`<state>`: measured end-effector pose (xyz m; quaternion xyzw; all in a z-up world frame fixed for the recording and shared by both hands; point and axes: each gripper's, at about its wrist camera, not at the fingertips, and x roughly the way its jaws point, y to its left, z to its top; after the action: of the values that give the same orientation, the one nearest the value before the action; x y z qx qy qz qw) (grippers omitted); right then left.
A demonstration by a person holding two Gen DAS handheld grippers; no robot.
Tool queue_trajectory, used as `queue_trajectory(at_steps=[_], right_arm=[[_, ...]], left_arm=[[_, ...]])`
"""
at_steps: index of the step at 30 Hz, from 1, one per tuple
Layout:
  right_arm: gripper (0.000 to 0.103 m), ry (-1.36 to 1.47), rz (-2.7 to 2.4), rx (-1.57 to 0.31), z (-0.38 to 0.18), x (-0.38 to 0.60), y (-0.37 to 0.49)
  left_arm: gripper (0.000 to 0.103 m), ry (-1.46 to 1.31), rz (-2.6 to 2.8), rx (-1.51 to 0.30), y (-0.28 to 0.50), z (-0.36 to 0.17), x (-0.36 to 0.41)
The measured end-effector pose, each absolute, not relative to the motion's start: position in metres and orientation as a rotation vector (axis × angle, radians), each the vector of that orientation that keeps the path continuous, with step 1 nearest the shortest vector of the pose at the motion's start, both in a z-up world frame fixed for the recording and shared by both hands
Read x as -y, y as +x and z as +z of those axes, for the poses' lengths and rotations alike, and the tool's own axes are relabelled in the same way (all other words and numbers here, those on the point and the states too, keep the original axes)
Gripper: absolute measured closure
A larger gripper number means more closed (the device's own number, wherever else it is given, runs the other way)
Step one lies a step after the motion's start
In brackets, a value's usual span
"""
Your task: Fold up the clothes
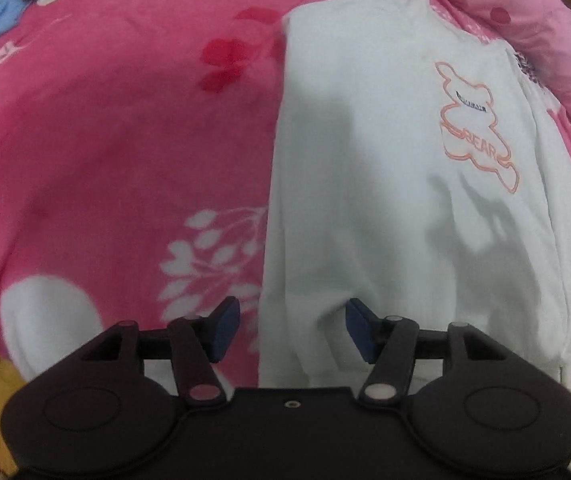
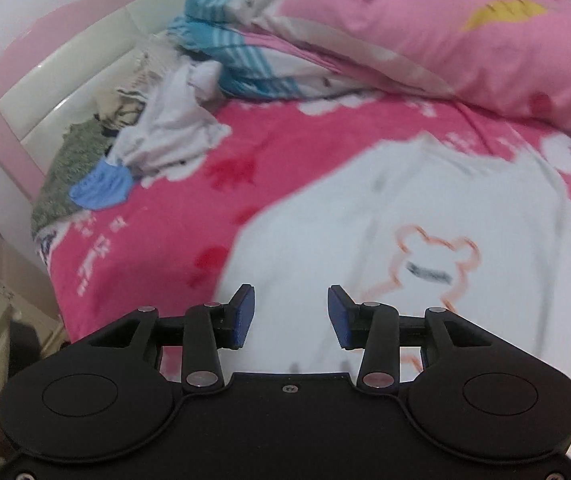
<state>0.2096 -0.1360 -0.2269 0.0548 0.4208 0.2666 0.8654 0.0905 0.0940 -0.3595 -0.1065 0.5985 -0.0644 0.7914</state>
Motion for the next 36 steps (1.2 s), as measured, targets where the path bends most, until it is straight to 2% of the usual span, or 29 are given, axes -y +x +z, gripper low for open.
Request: queue_trajectory(at_steps=[4, 11, 15, 18, 20, 22, 23, 25, 32, 36], right_arm=[[0.063, 0.109, 0.528, -0.862, -0.219, 0.109, 0.224], [0.062, 0.151, 0.513, -0.815, -0.209, 0.076, 0.253], [0.061, 0.134, 0.518, -0.846, -0.215, 0.055, 0.271], [0.061, 0.112, 0.513, -0.851, -0.218, 0.048, 0.278], [0.061, 0.100, 0.499, -0.861, -0.222, 0.045, 0.284], [0.060, 0.085, 0.469, -0.888, -0.231, 0.040, 0.291], [0.057, 0.073, 0.453, -0.904, -0.237, 0.036, 0.295], [0.054, 0.049, 0.425, -0.934, -0.250, 0.027, 0.303], [0.054, -0.079, 0.348, -1.003, -0.305, -0.028, 0.334], [0.054, -0.241, 0.343, -1.024, -0.330, -0.072, 0.333]], left_arm=[[0.043, -0.224, -0.180, -1.265, 0.087, -0.369, -0.094], [0.051, -0.320, -0.242, -1.237, 0.090, -0.377, -0.105], [0.051, -0.324, -0.324, -1.239, 0.099, -0.379, -0.108], [0.066, -0.368, -0.396, -1.239, 0.103, -0.379, -0.114], [0.068, -0.442, -0.444, -1.245, 0.104, -0.382, -0.121], [0.069, -0.477, -0.442, -1.255, 0.106, -0.384, -0.125], [0.073, -0.432, -0.416, -1.268, 0.108, -0.386, -0.124], [0.073, -0.415, -0.395, -1.282, 0.111, -0.389, -0.123], [0.076, -0.383, -0.423, -1.251, 0.102, -0.383, -0.107], [0.076, -0.359, -0.465, -1.235, 0.098, -0.380, -0.097]])
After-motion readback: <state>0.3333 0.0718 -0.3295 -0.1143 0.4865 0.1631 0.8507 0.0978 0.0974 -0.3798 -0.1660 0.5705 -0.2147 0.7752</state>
